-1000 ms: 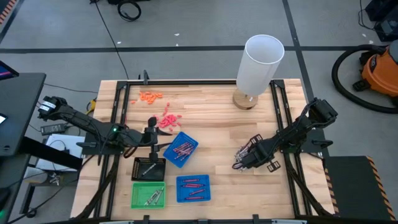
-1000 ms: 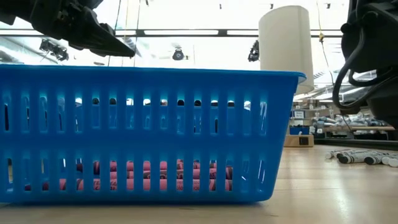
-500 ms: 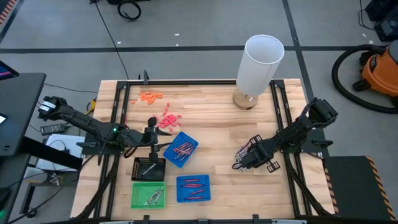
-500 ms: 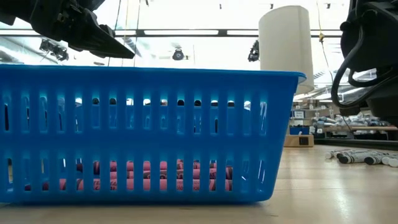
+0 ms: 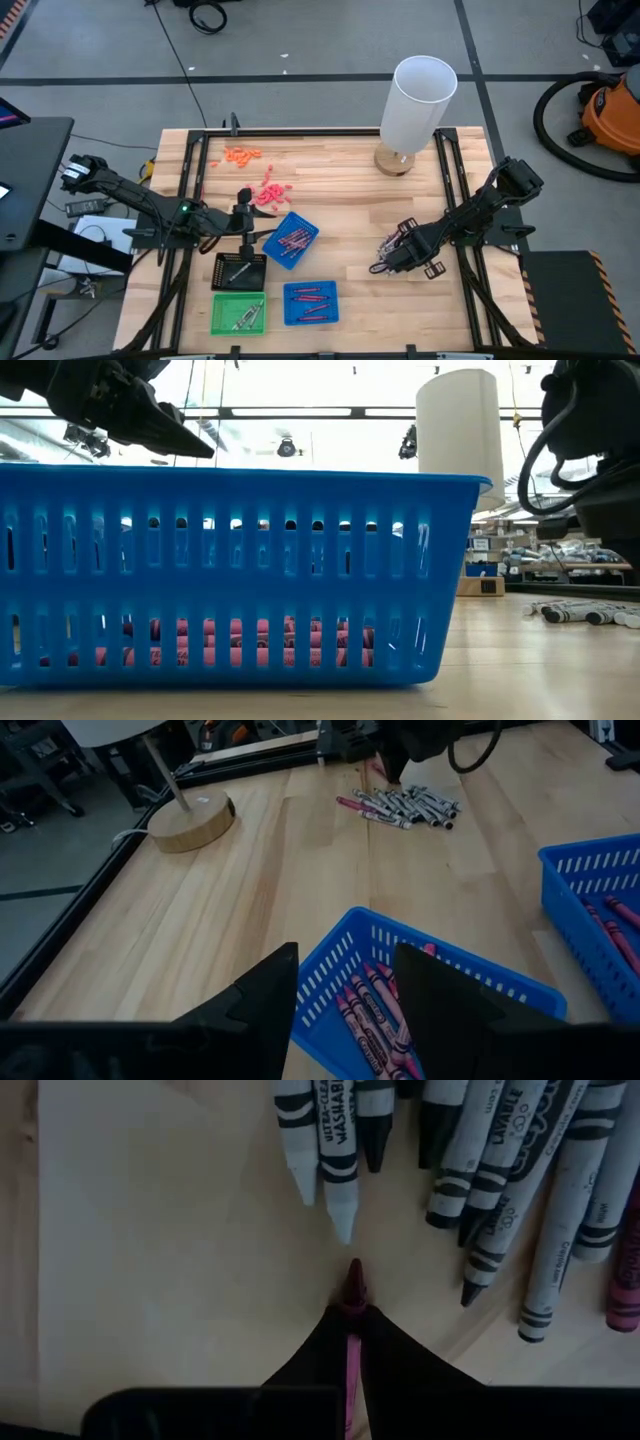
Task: Sort crayons
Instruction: Put the violet crayon into the bottom blue bin
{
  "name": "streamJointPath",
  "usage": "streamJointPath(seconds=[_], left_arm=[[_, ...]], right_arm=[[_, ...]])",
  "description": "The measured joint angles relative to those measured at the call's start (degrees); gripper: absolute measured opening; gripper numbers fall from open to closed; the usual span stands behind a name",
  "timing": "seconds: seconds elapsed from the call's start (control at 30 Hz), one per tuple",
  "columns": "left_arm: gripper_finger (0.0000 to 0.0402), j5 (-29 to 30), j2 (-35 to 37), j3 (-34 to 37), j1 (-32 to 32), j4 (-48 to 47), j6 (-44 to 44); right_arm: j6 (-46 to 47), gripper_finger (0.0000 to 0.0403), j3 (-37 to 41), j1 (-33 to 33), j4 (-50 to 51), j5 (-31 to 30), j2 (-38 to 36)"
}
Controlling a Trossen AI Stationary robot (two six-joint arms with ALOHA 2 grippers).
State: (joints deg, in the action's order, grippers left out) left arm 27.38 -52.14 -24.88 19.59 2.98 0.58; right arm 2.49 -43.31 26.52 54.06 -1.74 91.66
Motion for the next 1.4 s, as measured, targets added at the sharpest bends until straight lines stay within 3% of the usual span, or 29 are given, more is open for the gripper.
streamJointPath(seconds=[0.37,1.0,1.4], left_arm=[[0.0176,0.00,0.02,0.00,1.07,-0.32,0.00],[0.0176,0.00,0.02,0.00,1.26,-1.25,0.26],[0.0176,0.00,0.02,0.00,1.25,-1.57,0.22]], right_arm=[[1.84,0.0017,-0.42,-0.02,-0.08,-0.84,0.10],[2.14,0.0016,-9.16,-0.15,8.49,-3.17,0.20],[2.46,0.0016,-13.04,-0.13,8.66,-3.32,0.15]])
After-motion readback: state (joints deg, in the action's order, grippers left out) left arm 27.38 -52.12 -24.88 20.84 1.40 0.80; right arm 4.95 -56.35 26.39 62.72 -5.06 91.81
